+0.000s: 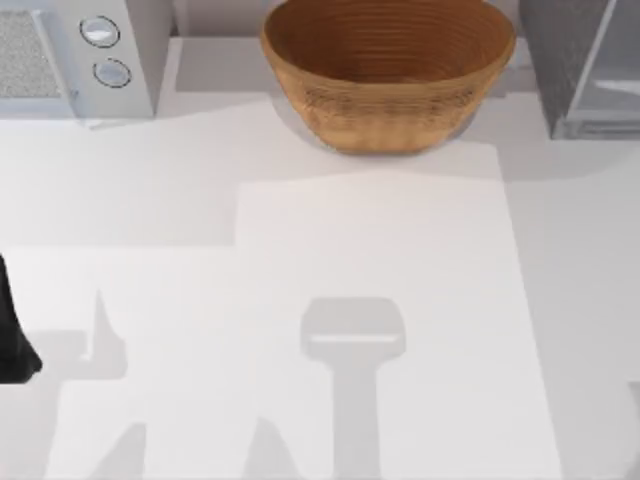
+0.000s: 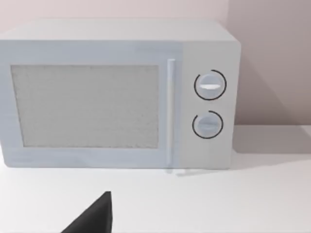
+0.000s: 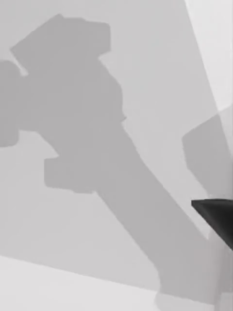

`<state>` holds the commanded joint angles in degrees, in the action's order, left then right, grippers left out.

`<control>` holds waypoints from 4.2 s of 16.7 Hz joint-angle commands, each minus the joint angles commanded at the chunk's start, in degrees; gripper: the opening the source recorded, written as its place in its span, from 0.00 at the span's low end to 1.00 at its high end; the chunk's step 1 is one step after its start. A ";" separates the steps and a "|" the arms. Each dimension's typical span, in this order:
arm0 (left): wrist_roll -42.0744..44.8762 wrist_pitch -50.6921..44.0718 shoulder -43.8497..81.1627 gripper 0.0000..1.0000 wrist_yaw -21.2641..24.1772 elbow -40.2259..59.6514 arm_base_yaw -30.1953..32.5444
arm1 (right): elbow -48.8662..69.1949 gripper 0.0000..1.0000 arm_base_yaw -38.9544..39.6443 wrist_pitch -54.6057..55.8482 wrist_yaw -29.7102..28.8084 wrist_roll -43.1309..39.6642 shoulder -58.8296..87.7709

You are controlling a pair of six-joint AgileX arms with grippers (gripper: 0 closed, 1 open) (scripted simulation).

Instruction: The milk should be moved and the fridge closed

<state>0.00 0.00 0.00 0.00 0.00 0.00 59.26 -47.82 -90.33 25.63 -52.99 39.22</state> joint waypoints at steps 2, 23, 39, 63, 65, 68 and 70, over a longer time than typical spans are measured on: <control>0.00 0.00 0.00 1.00 0.00 0.00 0.00 | 3.92 1.00 -11.57 -0.01 5.76 -13.44 13.87; 0.00 0.00 0.00 1.00 0.00 0.00 0.00 | 16.93 1.00 -51.96 9.56 28.34 -58.97 65.26; 0.00 0.00 0.00 1.00 0.00 0.00 0.00 | 15.99 1.00 -8.11 67.84 18.26 11.42 66.42; 0.00 0.00 0.00 1.00 0.00 0.00 0.00 | 3.83 1.00 24.98 87.77 -8.30 39.37 57.62; 0.00 0.00 0.00 1.00 0.00 0.00 0.00 | 2.18 1.00 31.81 89.30 -13.08 43.56 56.90; 0.00 0.00 0.00 1.00 0.00 0.00 0.00 | -0.88 1.00 41.21 92.24 -20.04 49.73 55.09; 0.00 0.00 0.00 1.00 0.00 0.00 0.00 | -2.86 1.00 44.75 93.93 -23.10 52.34 54.03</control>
<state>0.00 0.00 0.00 0.00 0.00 0.00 56.40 -3.07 3.60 2.54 -0.65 93.26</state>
